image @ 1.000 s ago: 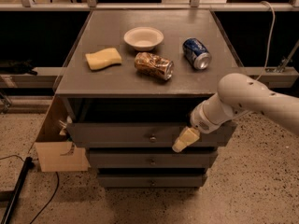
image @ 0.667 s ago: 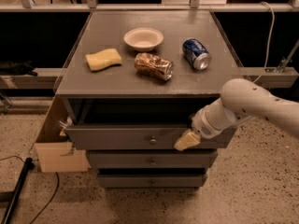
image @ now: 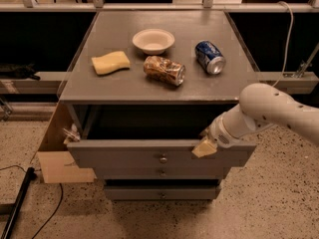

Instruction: Open top drawer

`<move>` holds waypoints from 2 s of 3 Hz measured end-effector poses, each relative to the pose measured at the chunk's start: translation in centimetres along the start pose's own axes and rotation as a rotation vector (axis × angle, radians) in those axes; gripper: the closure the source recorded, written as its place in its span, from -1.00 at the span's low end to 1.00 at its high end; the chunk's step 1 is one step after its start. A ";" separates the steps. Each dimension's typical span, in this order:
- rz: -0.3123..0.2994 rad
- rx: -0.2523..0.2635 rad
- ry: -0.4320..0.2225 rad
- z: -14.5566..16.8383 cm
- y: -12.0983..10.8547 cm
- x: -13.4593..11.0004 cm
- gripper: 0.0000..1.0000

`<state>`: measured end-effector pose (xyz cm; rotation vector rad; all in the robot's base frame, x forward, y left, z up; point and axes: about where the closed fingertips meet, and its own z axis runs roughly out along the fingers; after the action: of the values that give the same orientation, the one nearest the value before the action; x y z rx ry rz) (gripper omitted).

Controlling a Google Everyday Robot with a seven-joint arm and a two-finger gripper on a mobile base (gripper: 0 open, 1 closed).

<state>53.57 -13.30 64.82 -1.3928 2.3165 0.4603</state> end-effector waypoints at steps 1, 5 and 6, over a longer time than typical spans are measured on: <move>0.000 0.000 0.000 0.0 0.0 0.0 0.01; 0.000 0.000 0.000 0.0 0.0 0.0 -0.64; 0.015 0.000 0.011 0.3 1.5 2.1 -0.18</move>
Offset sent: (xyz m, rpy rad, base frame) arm 0.0000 0.0000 0.0000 0.0000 0.0000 0.0000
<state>51.39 -14.03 63.63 -1.3819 2.3378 0.4581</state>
